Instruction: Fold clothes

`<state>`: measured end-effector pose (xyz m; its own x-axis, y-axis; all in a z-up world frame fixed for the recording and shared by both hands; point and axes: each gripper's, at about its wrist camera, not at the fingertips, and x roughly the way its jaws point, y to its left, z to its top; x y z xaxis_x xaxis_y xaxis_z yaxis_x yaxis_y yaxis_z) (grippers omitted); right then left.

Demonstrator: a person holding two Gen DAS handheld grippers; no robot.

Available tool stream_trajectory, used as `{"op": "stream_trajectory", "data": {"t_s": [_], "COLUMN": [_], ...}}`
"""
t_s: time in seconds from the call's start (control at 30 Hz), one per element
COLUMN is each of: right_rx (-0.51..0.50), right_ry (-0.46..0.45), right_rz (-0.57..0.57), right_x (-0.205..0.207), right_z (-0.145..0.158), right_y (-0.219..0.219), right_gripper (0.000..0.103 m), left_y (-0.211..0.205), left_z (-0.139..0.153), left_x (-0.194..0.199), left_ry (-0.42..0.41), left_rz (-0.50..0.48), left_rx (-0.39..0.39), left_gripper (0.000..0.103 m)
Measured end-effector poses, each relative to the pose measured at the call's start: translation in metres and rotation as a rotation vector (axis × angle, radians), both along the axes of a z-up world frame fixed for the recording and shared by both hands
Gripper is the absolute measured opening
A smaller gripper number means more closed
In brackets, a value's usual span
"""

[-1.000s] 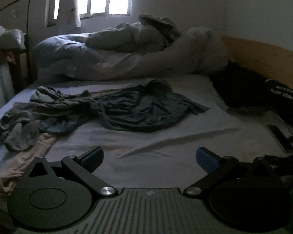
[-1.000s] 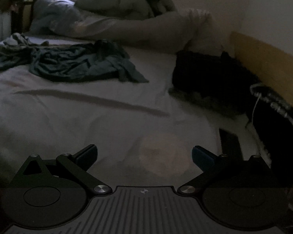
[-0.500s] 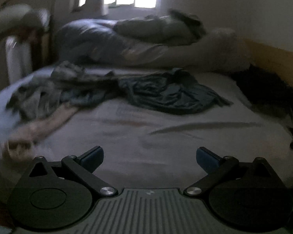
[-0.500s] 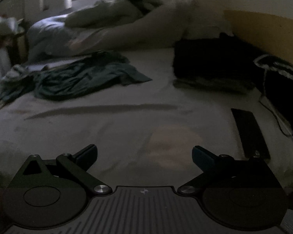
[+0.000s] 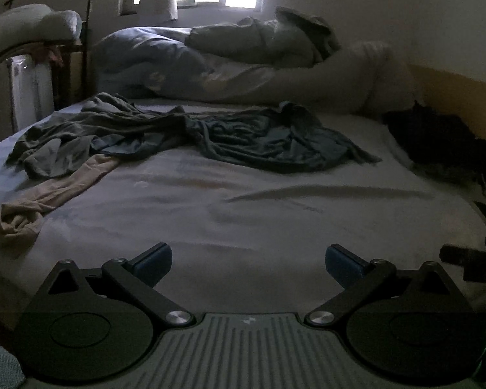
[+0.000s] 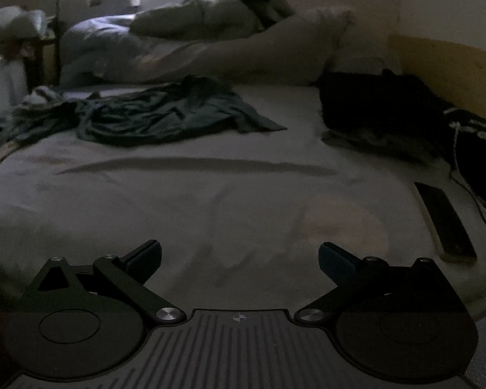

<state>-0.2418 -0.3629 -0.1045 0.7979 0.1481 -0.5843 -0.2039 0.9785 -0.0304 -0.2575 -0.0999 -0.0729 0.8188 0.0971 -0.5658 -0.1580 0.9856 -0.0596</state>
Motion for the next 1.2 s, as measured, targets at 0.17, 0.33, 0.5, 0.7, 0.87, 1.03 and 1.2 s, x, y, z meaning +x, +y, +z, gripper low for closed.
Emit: {"op": "stream_trajectory", "data": {"t_s": [0.17, 0.33, 0.5, 0.7, 0.87, 1.03, 1.2], "right_rx": [0.036, 0.003, -0.030, -0.021, -0.007, 0.106, 0.106], "right_ry": [0.042, 0.053, 0.030, 0.029, 0.026, 0.096, 0.097], "right_rz": [-0.058, -0.027, 0.011, -0.001, -0.003, -0.037, -0.047], "right_x": [0.011, 0.013, 0.008, 0.007, 0.005, 0.011, 0.011], "right_z": [-0.005, -0.013, -0.014, -0.015, -0.014, -0.018, -0.019], "right_y": [-0.006, 0.002, 0.008, 0.005, 0.003, -0.010, -0.012], "right_gripper": [0.103, 0.103, 0.103, 0.103, 0.103, 0.103, 0.103], "left_y": [-0.010, -0.024, -0.036, -0.050, -0.059, -0.051, -0.048], "left_z": [-0.002, -0.011, -0.019, -0.025, -0.028, -0.030, -0.031], "left_x": [0.002, 0.009, 0.013, 0.012, 0.012, 0.014, 0.016], "left_ry": [0.015, 0.070, 0.099, 0.078, 0.080, 0.093, 0.102], "left_rz": [-0.057, -0.130, -0.142, -0.118, -0.135, -0.122, -0.070], "left_rx": [0.043, 0.050, 0.043, 0.053, 0.099, 0.065, 0.088], "left_gripper": [0.103, 0.103, 0.103, 0.103, 0.103, 0.103, 0.103]}}
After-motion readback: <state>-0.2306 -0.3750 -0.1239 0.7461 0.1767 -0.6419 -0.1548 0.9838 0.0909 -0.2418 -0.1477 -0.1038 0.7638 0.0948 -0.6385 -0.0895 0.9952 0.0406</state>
